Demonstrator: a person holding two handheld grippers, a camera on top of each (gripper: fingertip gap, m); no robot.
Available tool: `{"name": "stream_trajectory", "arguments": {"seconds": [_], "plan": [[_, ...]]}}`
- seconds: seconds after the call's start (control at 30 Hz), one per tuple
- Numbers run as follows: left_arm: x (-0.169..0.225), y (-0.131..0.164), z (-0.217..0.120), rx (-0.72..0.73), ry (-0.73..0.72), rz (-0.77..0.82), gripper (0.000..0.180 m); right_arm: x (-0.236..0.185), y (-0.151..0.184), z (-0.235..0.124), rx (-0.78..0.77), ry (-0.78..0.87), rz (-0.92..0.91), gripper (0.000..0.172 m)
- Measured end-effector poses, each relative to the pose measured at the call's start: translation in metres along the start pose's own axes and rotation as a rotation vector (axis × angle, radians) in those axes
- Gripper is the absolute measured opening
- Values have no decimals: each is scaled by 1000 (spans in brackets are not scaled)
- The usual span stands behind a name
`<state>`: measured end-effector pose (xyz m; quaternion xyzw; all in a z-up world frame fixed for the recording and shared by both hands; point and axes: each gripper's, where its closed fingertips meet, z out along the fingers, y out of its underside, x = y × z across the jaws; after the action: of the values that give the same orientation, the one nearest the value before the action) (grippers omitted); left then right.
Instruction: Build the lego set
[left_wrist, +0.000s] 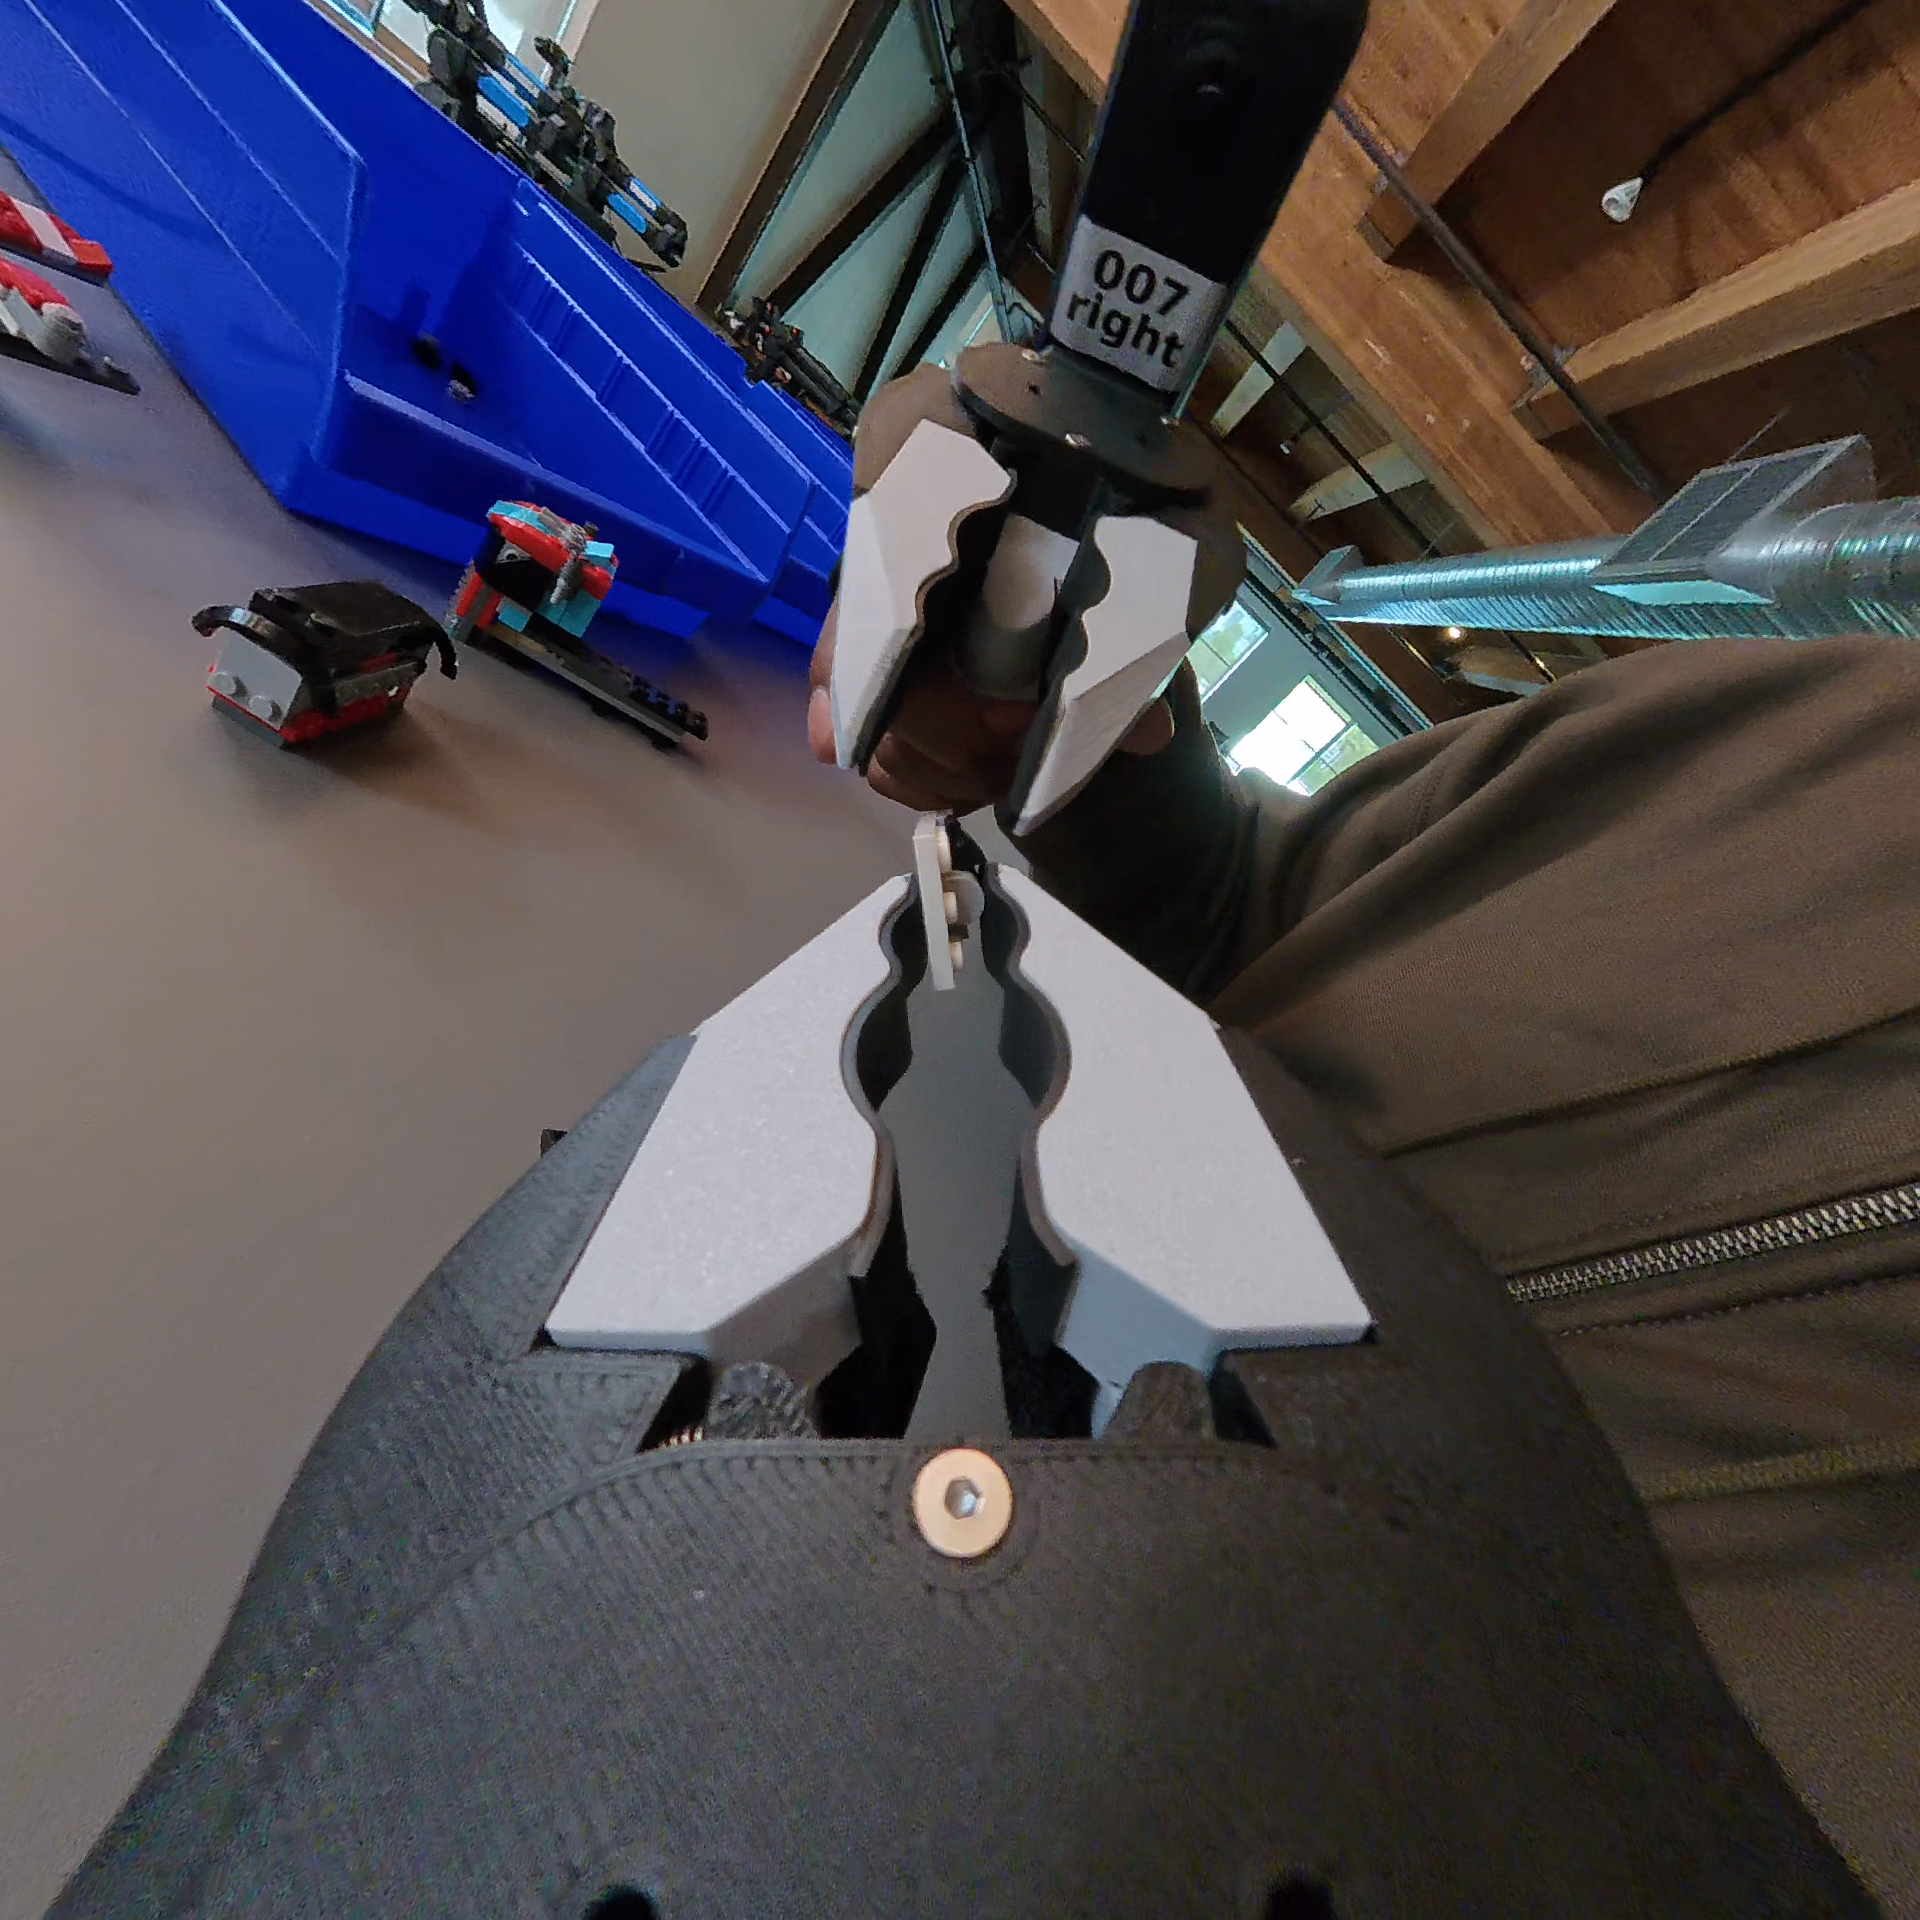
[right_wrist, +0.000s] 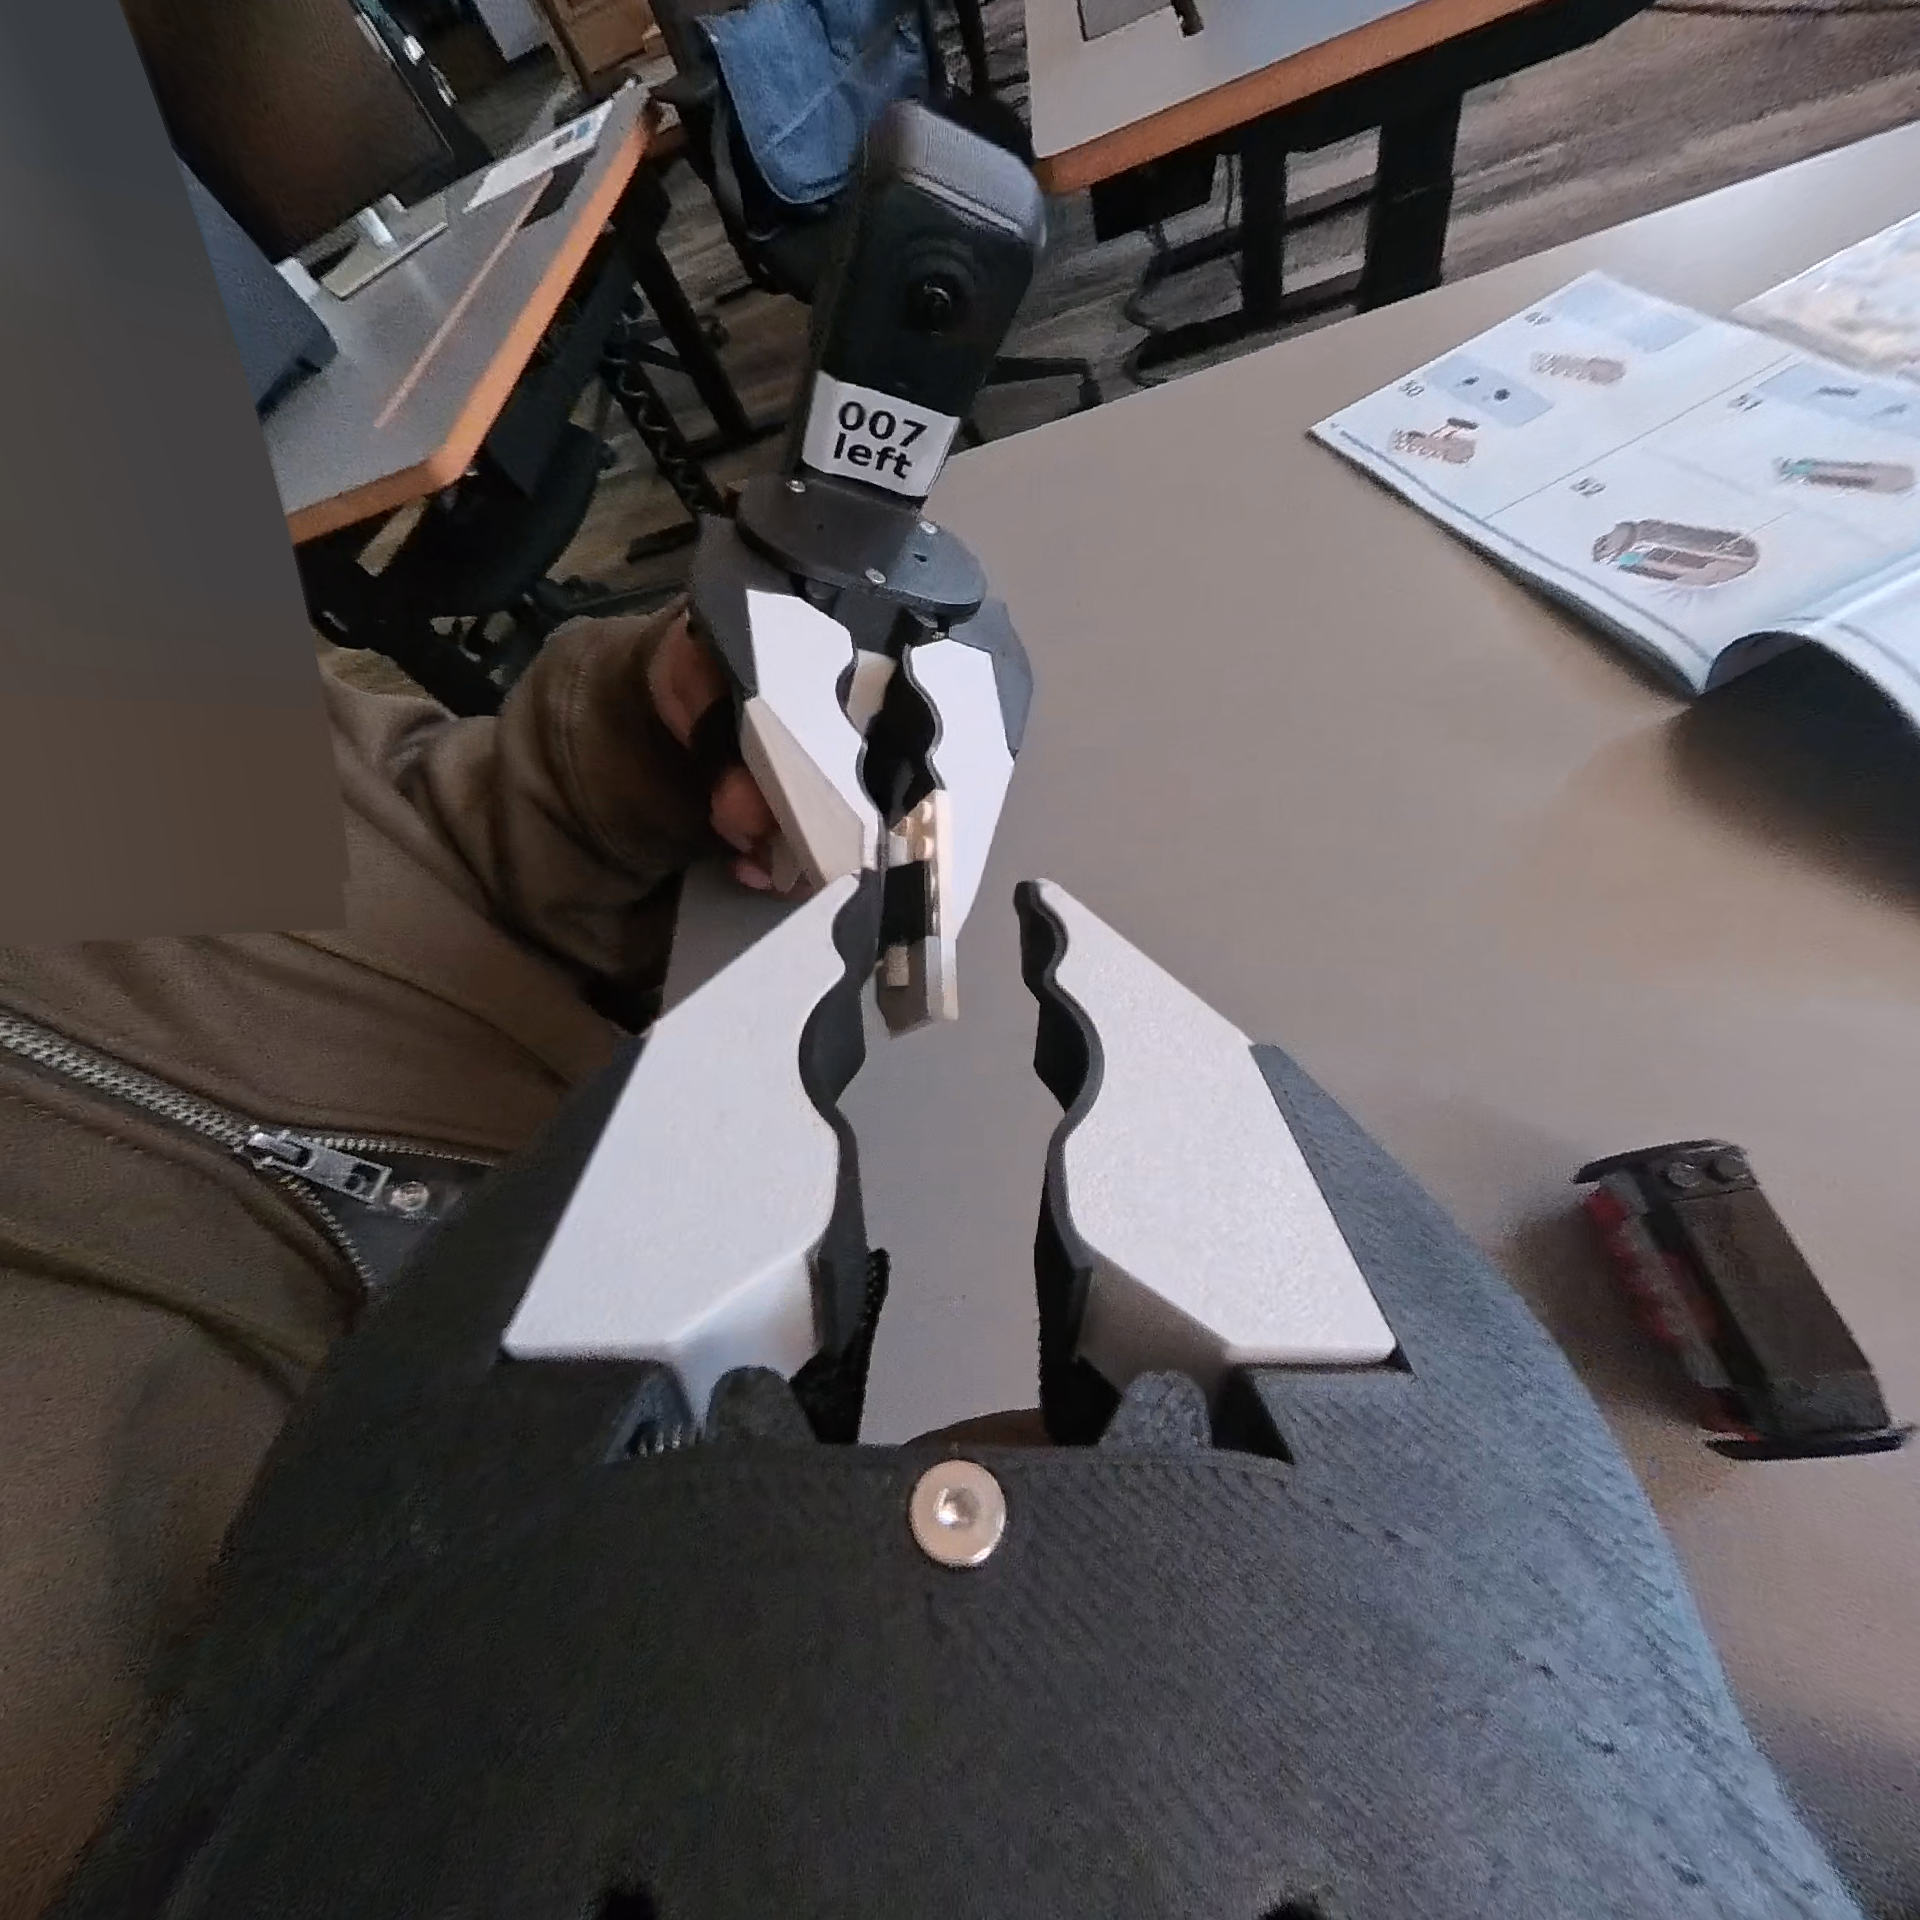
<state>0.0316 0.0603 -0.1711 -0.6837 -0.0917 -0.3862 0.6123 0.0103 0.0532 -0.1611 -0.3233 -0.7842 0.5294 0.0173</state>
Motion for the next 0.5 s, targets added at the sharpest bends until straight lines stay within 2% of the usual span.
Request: {"name": "stream_trajectory", "arguments": {"seconds": [0.5], "plan": [[8, 4, 2, -23, 24, 74, 10, -11, 7, 4, -42, -120, 77, 21]]}}
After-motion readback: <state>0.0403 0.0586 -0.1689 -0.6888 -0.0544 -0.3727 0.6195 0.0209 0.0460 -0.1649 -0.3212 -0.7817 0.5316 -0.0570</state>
